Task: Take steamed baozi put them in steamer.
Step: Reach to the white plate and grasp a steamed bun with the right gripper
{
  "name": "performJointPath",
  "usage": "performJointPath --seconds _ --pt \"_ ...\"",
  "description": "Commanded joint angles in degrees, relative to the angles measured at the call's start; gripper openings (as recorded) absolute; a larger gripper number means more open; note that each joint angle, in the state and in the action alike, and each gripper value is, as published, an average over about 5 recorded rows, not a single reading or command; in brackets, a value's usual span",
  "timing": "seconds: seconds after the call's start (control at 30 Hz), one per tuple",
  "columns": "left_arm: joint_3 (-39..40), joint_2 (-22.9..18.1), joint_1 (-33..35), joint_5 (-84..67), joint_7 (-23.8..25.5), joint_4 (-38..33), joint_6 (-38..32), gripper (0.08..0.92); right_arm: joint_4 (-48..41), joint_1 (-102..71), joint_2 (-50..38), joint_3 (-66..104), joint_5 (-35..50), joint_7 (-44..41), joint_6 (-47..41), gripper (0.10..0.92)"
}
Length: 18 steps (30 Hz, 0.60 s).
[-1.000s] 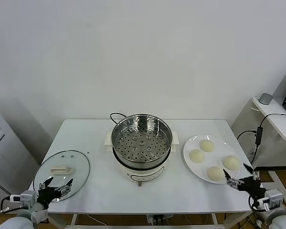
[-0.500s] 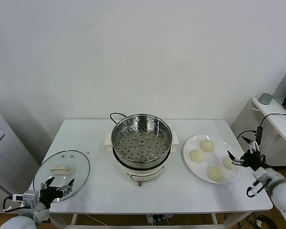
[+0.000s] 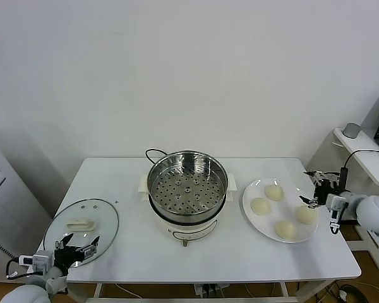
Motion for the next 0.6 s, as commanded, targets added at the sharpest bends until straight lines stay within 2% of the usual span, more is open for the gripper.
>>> performJointPath --seconds 0.03,0.3,0.6 --pt "0.08 -0.09 -0.08 0.30 -0.03 -0.29 0.21 0.823 -16.37 33.87 -0.11 -34.84 8.75 -18.79 3.37 0.823" --pt "0.10 -0.06 -0.08 0.51 -0.07 -0.46 0.77 0.823 -28.83 43.31 10.11 -43.75 6.73 -29.46 9.02 0.823" --pt "0.24 -0.16 0.04 0.45 -0.01 0.15 0.48 0.823 -36.24 42.41 18.70 -42.61 -0.19 -27.42 11.22 0.823"
